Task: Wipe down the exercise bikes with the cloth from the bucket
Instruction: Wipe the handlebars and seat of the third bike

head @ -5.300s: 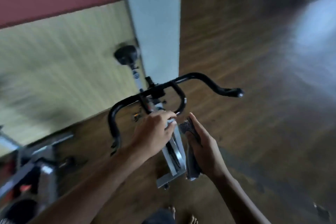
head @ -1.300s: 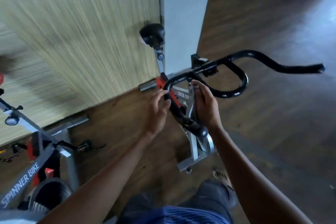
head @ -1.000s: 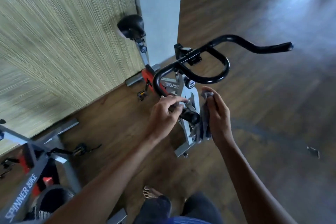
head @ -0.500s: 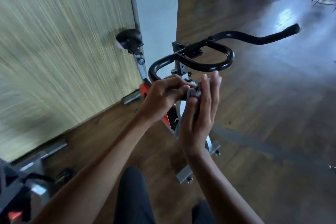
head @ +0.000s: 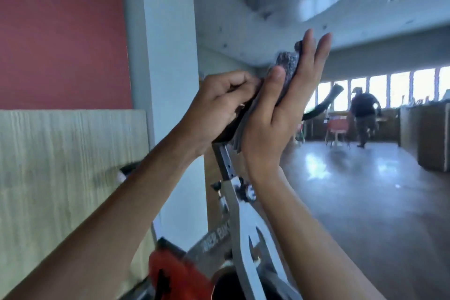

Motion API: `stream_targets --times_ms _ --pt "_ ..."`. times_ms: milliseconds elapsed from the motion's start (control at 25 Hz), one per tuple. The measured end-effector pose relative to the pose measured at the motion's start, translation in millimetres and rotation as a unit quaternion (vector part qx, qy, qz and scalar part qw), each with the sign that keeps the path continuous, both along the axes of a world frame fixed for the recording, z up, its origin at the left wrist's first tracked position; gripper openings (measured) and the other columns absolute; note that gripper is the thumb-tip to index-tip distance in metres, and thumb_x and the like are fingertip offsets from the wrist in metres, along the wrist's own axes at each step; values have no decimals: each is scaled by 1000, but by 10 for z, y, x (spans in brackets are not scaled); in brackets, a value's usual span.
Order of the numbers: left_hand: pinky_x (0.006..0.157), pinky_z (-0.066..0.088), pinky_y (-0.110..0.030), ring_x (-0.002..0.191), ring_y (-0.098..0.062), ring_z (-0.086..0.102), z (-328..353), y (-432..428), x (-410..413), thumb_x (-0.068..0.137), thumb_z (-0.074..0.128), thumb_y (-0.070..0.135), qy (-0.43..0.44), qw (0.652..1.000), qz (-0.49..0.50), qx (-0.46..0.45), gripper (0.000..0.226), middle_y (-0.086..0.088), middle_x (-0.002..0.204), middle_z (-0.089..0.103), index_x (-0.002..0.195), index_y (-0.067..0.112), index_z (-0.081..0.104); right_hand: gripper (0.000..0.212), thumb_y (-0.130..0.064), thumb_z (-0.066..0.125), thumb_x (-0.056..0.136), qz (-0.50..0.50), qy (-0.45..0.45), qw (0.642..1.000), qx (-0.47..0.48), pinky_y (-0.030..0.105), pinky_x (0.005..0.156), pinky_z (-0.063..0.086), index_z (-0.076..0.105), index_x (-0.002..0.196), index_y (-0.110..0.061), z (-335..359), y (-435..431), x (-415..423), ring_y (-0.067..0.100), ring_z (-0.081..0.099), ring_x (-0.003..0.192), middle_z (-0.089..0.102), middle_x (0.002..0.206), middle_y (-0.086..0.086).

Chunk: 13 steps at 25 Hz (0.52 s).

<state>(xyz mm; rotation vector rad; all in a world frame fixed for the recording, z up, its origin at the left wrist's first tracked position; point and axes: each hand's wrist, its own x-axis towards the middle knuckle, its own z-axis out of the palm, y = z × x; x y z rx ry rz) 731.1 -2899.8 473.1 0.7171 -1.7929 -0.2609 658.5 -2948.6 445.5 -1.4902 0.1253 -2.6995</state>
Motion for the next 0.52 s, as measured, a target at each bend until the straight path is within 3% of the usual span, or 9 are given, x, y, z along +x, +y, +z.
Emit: stream_targets --times_ms 80,160,320,520 --pt "63 46 -14 70 -5 61 -6 -87 55 102 48 10 -28 998 -20 -44 25 0 77 69 91 3 69 47 -3 41 104 -17 -30 999 -25 28 122 18 31 150 5 -11 -79 50 30 16 153 12 163 25" --pt "68 47 -12 74 0 65 -21 -137 119 102 48 8 -52 995 -47 -75 26 7 78 73 91 7 72 49 -7 42 105 -26 -54 997 -46 15 118 11 30 153 -4 -24 -93 103 21 16 153 11 166 14" --pt "74 53 -19 87 -14 71 18 -193 190 100 51 10 -71 990 -73 -101 25 -10 94 77 101 0 74 50 -14 41 107 -25 -68 994 -77 10 117 11 28 155 -21 -26 -133 161 1 11 151 9 167 -5" --pt "73 54 -25 84 -16 67 29 -281 194 99 56 13 -63 986 -53 -144 24 -19 96 75 99 0 76 51 -14 39 108 -31 -81 990 -109 9 115 14 25 156 -17 -78 -266 203 -2 8 151 9 167 -4"
